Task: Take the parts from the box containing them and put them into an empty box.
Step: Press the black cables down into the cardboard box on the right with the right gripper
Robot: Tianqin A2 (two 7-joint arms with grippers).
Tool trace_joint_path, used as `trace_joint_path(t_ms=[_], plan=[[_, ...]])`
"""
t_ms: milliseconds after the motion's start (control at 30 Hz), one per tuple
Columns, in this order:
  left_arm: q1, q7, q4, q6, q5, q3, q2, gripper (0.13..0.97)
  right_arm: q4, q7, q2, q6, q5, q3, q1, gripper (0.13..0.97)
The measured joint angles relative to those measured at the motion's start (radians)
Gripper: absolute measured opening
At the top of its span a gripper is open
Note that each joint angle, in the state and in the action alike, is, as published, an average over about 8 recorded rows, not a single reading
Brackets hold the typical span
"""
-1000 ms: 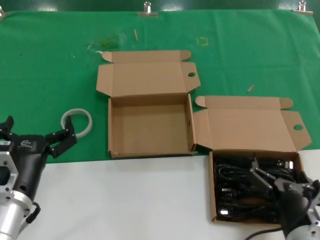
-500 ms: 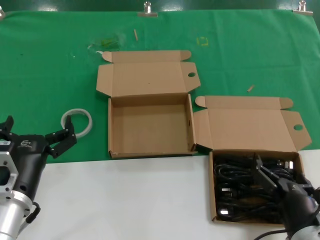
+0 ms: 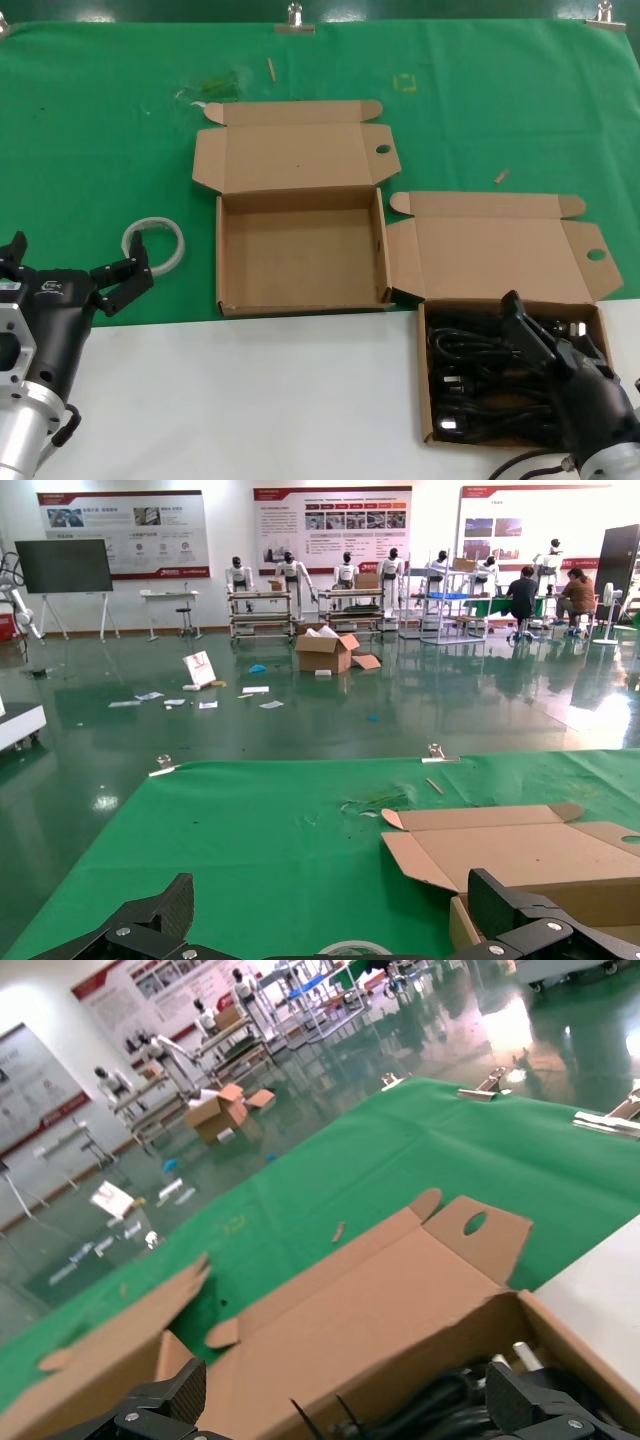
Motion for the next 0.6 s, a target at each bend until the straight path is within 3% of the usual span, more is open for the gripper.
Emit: trace_joint_path(t_ms=[133, 267, 433, 600], plan=[[0.0, 0.0, 0.0, 0.0, 0.0, 0.0, 0.0, 0.965, 0.009, -0.026, 0.0, -0.001, 0.037, -0.007, 0.001, 0.966], [0.0, 0.0, 0.0, 0.0, 0.0, 0.0, 0.0, 0.965, 0.027, -0.035, 0.0, 0.051, -0.002, -0.043, -0.004, 0.966], [0.0, 0.0, 0.0, 0.0, 0.0, 0.0, 0.0, 0.965, 0.061, -0.071, 0.0, 0.191, -0.046, -0.14, -0.011, 0.966], [0.0, 0.0, 0.0, 0.0, 0.0, 0.0, 0.0, 0.965, 0.115, -0.188, 0.0, 0.381, -0.002, -0.264, -0.006, 0.966]])
